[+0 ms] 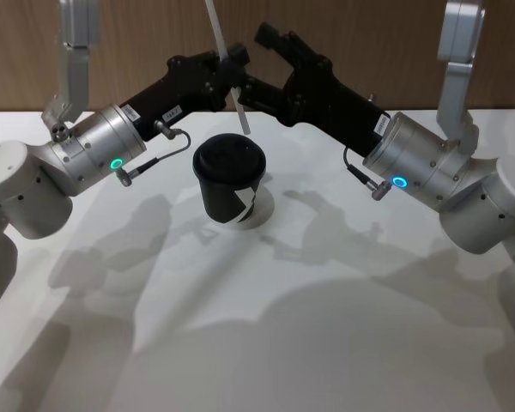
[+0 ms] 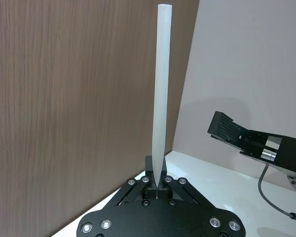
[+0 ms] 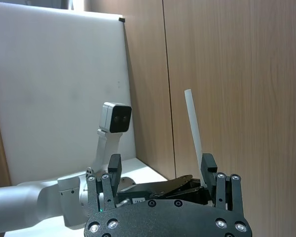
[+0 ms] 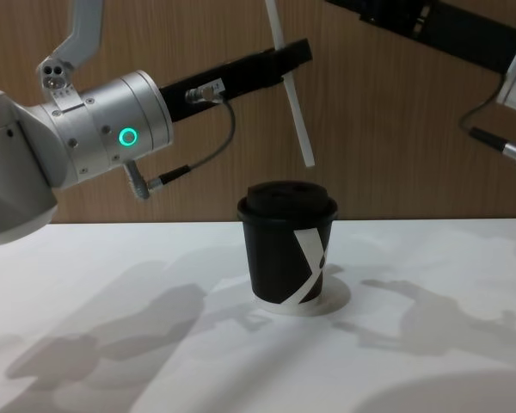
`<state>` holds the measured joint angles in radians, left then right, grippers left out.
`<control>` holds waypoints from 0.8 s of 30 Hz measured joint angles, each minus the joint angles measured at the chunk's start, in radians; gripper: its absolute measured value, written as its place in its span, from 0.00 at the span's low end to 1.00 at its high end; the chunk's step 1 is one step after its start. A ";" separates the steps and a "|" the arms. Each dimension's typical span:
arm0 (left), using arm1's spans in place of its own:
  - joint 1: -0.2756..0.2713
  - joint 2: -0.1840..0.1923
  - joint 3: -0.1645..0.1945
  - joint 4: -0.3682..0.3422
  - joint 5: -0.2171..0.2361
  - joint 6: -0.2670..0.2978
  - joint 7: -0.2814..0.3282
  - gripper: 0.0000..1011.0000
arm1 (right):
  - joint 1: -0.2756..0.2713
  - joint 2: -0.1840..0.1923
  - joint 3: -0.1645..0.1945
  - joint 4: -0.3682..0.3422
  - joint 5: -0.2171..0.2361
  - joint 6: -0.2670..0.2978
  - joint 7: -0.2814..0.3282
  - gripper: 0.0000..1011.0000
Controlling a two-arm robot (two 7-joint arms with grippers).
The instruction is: Pick up the straw with one hand, pass it to the other hand, and insert it into the cup.
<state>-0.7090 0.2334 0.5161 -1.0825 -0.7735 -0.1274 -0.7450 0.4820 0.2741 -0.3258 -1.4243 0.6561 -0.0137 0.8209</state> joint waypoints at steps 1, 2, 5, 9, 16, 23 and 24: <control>0.000 0.000 0.000 0.000 0.003 0.001 0.002 0.01 | 0.000 0.000 0.000 0.000 0.000 0.000 0.000 0.99; 0.000 0.000 0.000 0.000 0.005 0.002 0.003 0.01 | 0.000 0.000 0.000 0.000 0.000 0.000 0.000 0.99; 0.000 0.002 0.001 -0.003 0.012 0.006 0.007 0.01 | 0.000 0.000 0.000 0.000 0.000 0.000 0.000 0.99; 0.001 0.006 0.001 -0.009 0.022 0.009 0.013 0.01 | 0.000 0.000 0.000 0.000 0.000 0.000 0.000 0.99; 0.004 0.013 -0.001 -0.017 0.035 0.018 0.021 0.01 | 0.000 0.000 0.000 0.000 0.000 0.000 0.000 0.99; 0.004 0.014 -0.004 -0.016 0.043 0.028 0.021 0.01 | 0.000 0.000 0.000 0.000 0.000 0.000 0.000 0.99; 0.004 0.014 -0.004 -0.015 0.044 0.029 0.021 0.01 | 0.000 0.000 0.000 0.000 0.000 0.000 0.000 0.99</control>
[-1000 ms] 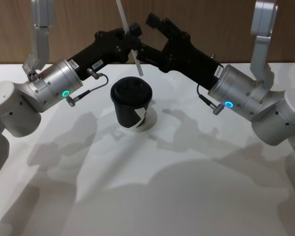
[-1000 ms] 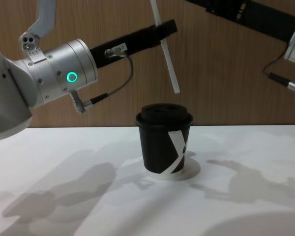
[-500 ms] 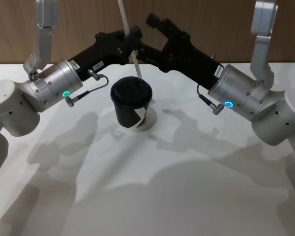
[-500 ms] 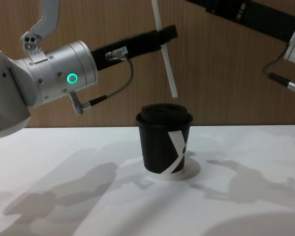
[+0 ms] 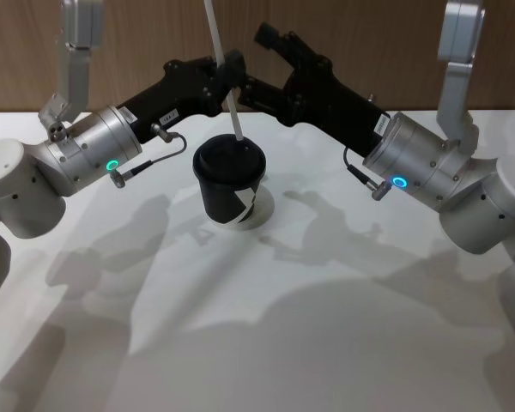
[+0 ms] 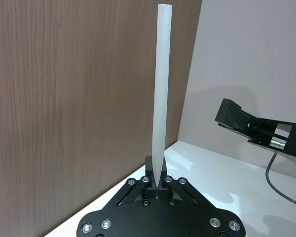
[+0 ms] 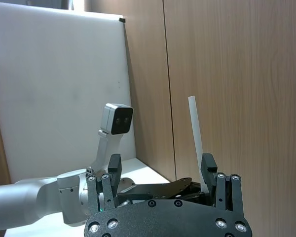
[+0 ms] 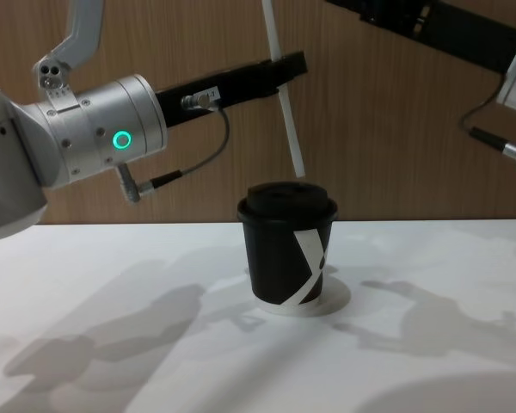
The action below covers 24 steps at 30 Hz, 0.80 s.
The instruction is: Pick up the straw with one hand, pass it to the other hand, and insert it into the cup.
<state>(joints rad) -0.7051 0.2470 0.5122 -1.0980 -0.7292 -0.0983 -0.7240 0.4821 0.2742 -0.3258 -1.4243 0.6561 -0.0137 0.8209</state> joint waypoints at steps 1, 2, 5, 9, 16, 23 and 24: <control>0.000 0.000 0.000 0.001 0.001 0.001 -0.001 0.01 | 0.000 0.000 0.000 0.000 0.000 0.000 0.000 0.99; -0.001 0.000 0.000 0.002 0.002 0.003 -0.002 0.00 | 0.000 0.000 0.000 0.000 0.000 0.000 0.000 0.99; -0.001 0.000 0.000 0.005 0.005 0.007 -0.004 0.01 | 0.000 0.000 0.000 0.000 0.000 0.000 0.000 0.99; -0.002 0.000 0.000 0.007 0.008 0.011 -0.006 0.01 | 0.000 0.000 0.000 0.000 0.000 0.000 0.000 0.99; -0.001 0.002 0.001 0.007 0.012 0.020 -0.007 0.01 | 0.000 0.000 0.000 0.000 0.000 0.000 0.000 0.99; 0.001 0.001 0.001 0.012 0.013 0.023 -0.008 0.01 | 0.000 0.000 0.000 0.000 0.000 0.000 0.000 0.99; 0.001 -0.001 0.001 0.014 0.013 0.023 -0.009 0.01 | 0.000 0.000 0.000 0.000 0.000 0.000 0.000 0.99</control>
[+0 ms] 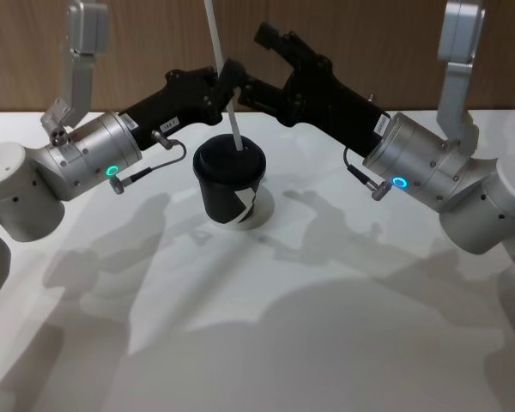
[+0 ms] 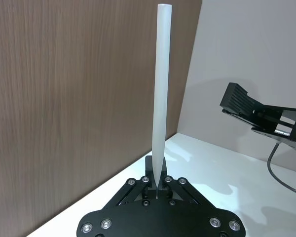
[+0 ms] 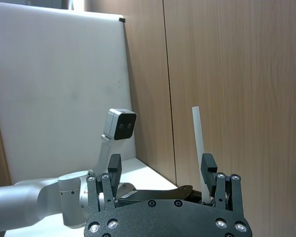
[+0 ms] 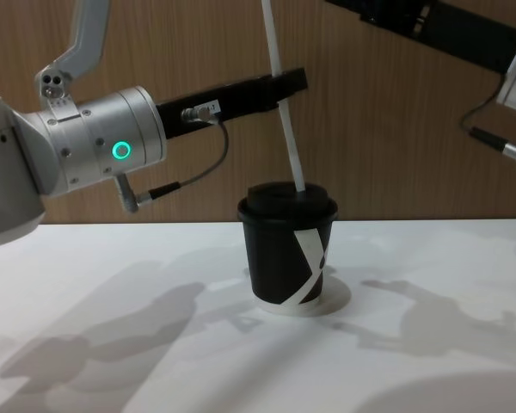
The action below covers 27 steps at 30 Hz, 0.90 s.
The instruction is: Pick up the straw with one hand, pass it to the other hand, and insert it into the cup.
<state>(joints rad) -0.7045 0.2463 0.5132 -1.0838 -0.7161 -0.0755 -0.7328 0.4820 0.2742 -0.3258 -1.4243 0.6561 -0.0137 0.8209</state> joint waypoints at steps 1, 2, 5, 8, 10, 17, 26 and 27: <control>0.000 -0.001 0.000 0.001 0.000 0.000 -0.001 0.01 | 0.000 0.000 0.000 0.000 0.000 0.000 0.000 0.99; 0.000 -0.002 -0.001 0.004 -0.001 -0.001 -0.001 0.01 | 0.000 0.000 0.000 0.000 0.000 0.000 0.000 0.99; 0.000 -0.007 -0.003 0.011 -0.002 -0.005 -0.004 0.01 | 0.000 0.000 0.000 0.000 0.000 0.000 0.000 0.99; 0.000 -0.012 -0.004 0.020 -0.002 -0.011 -0.007 0.01 | 0.000 0.000 0.000 0.000 0.000 0.000 0.000 0.99; 0.000 -0.014 -0.005 0.024 -0.002 -0.013 -0.008 0.01 | 0.000 0.000 0.000 0.000 0.000 0.000 0.000 0.99; 0.001 -0.024 -0.011 0.037 -0.001 -0.024 -0.009 0.01 | 0.000 0.000 0.000 0.000 0.000 0.000 0.000 0.99; 0.006 -0.029 -0.019 0.035 0.004 -0.032 -0.004 0.01 | 0.000 0.000 0.000 0.000 0.000 0.000 0.000 0.99; 0.006 -0.030 -0.019 0.034 0.005 -0.033 -0.003 0.01 | 0.000 0.000 0.000 0.000 0.000 0.000 0.000 0.99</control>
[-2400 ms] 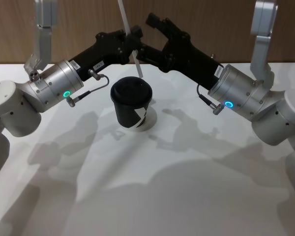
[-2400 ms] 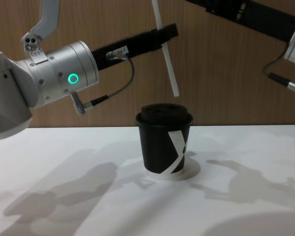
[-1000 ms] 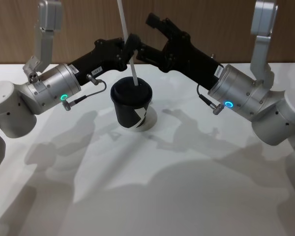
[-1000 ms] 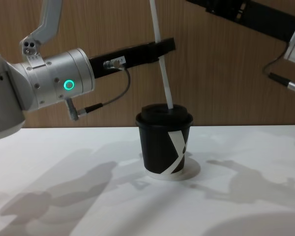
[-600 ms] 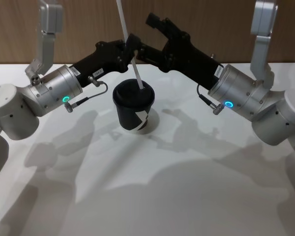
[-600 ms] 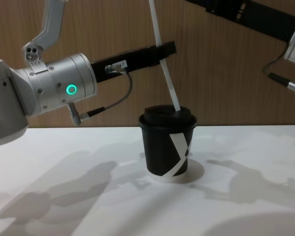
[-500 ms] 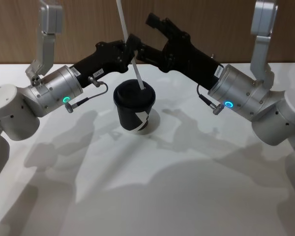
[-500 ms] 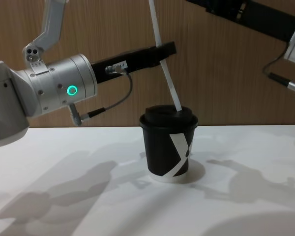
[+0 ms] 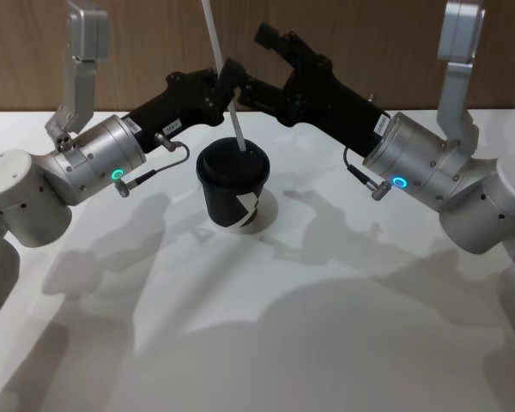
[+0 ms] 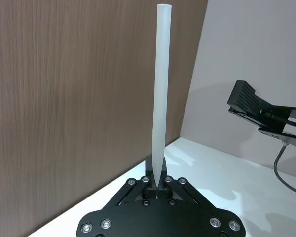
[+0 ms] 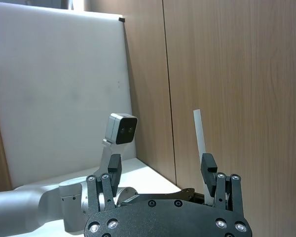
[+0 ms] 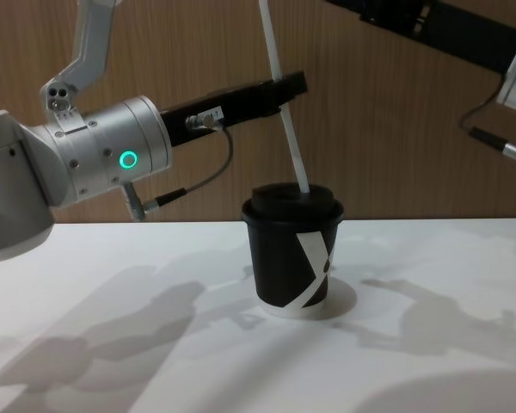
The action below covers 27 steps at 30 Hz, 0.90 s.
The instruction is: Pick up the straw with one hand, pass it to the other hand, and insert it into the cup.
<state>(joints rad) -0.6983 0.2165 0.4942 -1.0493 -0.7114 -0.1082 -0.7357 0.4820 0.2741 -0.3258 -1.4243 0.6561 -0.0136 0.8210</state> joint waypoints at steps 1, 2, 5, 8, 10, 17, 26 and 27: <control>0.000 0.000 0.000 -0.001 0.000 -0.001 0.001 0.00 | 0.000 0.000 0.000 0.000 0.000 0.000 0.000 0.99; 0.001 -0.001 -0.001 -0.002 0.001 -0.001 0.002 0.00 | 0.000 0.000 0.000 0.000 0.000 0.000 0.000 0.99; 0.003 -0.002 -0.002 -0.004 0.003 -0.002 0.004 0.01 | 0.000 0.000 0.000 0.000 0.000 0.000 0.000 0.99; 0.003 -0.002 -0.002 -0.004 0.004 -0.002 0.005 0.01 | 0.000 0.000 0.000 0.000 0.000 0.000 0.000 0.99; 0.003 -0.004 -0.001 -0.004 0.007 -0.001 0.006 0.01 | 0.000 0.000 0.000 0.000 0.000 0.000 0.000 0.99; -0.004 -0.012 0.010 0.009 0.013 0.010 0.003 0.01 | 0.000 0.000 0.000 0.000 0.000 0.000 0.000 0.99; -0.012 -0.022 0.024 0.030 0.018 0.021 -0.007 0.01 | 0.000 0.000 0.000 0.000 0.000 0.000 0.000 0.99; -0.013 -0.023 0.027 0.034 0.020 0.022 -0.009 0.01 | 0.000 0.000 0.000 0.000 0.000 0.000 0.000 0.99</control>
<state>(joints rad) -0.7112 0.1931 0.5212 -1.0151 -0.6918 -0.0861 -0.7443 0.4821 0.2742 -0.3258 -1.4243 0.6561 -0.0137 0.8210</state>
